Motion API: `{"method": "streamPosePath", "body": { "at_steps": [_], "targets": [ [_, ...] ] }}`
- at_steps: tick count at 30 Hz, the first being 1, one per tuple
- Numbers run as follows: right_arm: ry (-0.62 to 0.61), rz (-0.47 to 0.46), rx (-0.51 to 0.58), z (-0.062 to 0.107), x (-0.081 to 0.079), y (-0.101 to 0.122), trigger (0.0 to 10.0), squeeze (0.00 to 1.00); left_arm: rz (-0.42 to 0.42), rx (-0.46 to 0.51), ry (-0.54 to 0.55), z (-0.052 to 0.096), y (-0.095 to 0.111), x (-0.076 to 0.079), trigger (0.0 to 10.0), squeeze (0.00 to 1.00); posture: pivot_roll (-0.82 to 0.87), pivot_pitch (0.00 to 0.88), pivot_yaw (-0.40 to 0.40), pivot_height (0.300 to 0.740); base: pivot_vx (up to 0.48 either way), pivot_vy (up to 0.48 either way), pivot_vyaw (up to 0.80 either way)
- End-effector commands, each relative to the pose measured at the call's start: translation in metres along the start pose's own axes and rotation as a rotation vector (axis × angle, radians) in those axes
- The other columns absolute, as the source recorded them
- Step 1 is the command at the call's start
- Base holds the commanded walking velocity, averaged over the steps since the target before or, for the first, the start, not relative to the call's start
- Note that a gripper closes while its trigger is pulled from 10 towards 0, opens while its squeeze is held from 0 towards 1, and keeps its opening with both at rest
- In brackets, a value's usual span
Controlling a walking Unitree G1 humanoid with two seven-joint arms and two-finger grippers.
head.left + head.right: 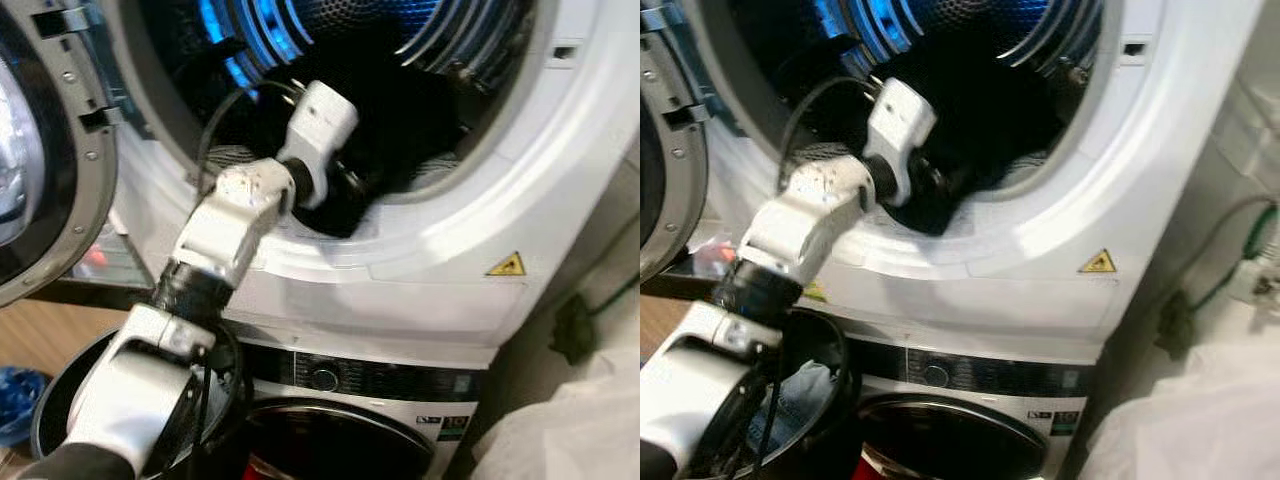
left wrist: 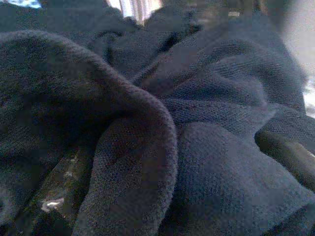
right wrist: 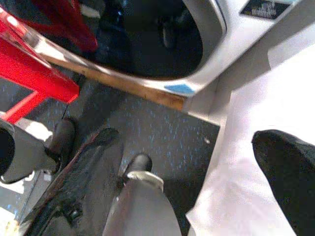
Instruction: Clothes washing
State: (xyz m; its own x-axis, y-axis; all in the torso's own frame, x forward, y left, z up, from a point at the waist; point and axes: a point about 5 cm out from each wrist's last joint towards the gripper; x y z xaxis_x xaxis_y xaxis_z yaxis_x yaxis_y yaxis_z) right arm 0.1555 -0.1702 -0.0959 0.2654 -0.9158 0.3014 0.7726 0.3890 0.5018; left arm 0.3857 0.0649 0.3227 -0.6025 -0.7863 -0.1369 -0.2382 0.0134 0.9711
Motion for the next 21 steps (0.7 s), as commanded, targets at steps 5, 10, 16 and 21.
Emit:
{"method": "streamPosePath", "body": {
  "at_steps": [5,10,16,21],
  "targets": [
    [-0.006,-0.008,0.013,-0.001,0.0,0.004,10.0,0.0,0.024,0.102,-0.017,-0.005,0.021,-0.004,10.0,0.0,0.08,0.0,0.08,0.74,0.0,0.0,0.0],
    [-0.004,-0.007,0.009,0.0,0.0,0.002,10.0,0.0,-0.064,-0.055,0.112,-0.01,0.011,-0.026,10.0,0.0,0.08,0.0,0.082,0.74,0.0,0.0,0.0],
    [-0.005,-0.006,0.008,0.0,0.002,0.001,10.0,0.0,-0.092,-0.117,0.188,-0.01,0.009,-0.047,10.0,0.0,0.06,0.0,0.087,0.74,0.0,0.0,0.0],
    [-0.014,-0.016,0.008,0.001,0.003,-0.003,10.0,0.0,-0.078,-0.007,0.207,-0.012,0.02,-0.05,10.0,0.0,0.0,0.0,0.103,0.74,0.0,0.0,0.0]
  ]
}}
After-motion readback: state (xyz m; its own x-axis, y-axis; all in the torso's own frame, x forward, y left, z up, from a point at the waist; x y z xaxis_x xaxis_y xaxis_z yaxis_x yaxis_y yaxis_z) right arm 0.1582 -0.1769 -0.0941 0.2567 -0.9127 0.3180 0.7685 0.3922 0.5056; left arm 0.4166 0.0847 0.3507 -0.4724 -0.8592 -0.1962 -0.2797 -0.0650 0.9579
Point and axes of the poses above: a point about 5 cm out from each wrist's last joint towards the gripper, its own z axis pointing back from the gripper into the wrist, its own y axis along the axis of the wrist's last joint, x = y × z, and after that the axes turned 7 degrees about z, right-handed
